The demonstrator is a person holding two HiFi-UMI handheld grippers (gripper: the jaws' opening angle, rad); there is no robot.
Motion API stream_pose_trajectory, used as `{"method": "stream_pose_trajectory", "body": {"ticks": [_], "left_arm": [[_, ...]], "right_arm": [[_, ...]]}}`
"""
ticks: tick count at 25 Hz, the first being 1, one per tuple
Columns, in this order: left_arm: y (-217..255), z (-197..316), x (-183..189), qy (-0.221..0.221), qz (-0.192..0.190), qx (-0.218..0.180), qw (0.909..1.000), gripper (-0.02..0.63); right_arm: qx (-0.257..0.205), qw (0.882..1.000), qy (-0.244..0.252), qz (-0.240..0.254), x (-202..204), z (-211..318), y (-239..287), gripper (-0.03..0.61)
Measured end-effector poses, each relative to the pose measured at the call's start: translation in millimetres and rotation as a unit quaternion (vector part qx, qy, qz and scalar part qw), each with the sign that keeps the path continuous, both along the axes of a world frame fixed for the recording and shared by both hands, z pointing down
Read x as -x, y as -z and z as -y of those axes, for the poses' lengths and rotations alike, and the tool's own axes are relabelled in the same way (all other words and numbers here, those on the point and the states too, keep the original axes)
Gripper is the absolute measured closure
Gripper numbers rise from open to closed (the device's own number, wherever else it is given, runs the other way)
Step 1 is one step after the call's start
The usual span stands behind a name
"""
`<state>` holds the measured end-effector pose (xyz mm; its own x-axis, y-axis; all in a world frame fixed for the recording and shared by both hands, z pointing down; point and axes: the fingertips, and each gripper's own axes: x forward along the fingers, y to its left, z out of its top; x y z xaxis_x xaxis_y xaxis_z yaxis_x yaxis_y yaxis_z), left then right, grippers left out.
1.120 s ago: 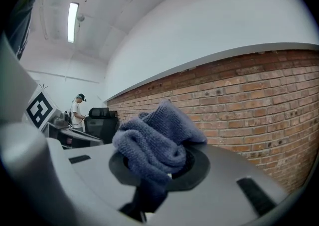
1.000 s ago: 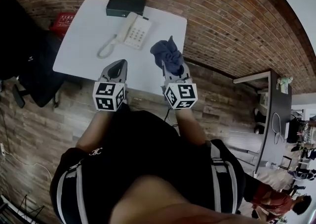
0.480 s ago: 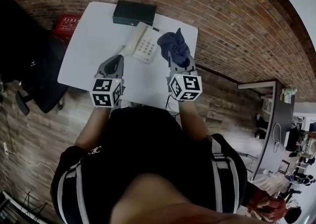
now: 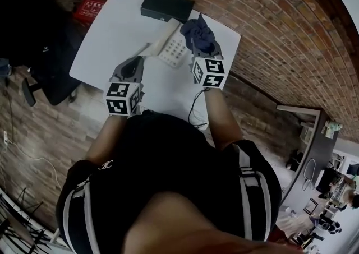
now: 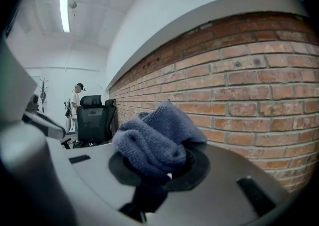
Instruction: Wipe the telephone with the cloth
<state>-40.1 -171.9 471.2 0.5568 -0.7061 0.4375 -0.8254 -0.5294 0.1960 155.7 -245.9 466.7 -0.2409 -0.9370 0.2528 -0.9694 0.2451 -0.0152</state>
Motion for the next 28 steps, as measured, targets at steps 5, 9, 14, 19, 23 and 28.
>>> {"method": "stream_pose_trajectory", "body": {"ticks": [5, 9, 14, 19, 23, 28], "left_arm": [[-9, 2, 7, 0.013, 0.006, 0.008, 0.9999, 0.621], [-15, 4, 13, 0.028, 0.005, 0.014, 0.9995, 0.621], [-18, 10, 24, 0.052, 0.002, 0.019, 0.9985, 0.621], [-27, 15, 30, 0.060, 0.003, 0.030, 0.9978, 0.621], [-30, 17, 27, 0.057, 0.005, 0.035, 0.9978, 0.621], [-35, 17, 28, 0.055, 0.006, 0.041, 0.9976, 0.621]], "right_arm": [[0.036, 0.999, -0.001, 0.001, -2, 37, -37, 0.525], [0.087, 0.996, -0.019, 0.018, -9, 60, -76, 0.525], [0.139, 0.990, -0.026, 0.009, -12, 77, -117, 0.525], [0.182, 0.983, -0.019, -0.022, -7, 89, -150, 0.525], [0.252, 0.966, -0.001, -0.061, -1, 82, -191, 0.525], [0.253, 0.966, 0.017, -0.054, 5, 81, -196, 0.525]]}}
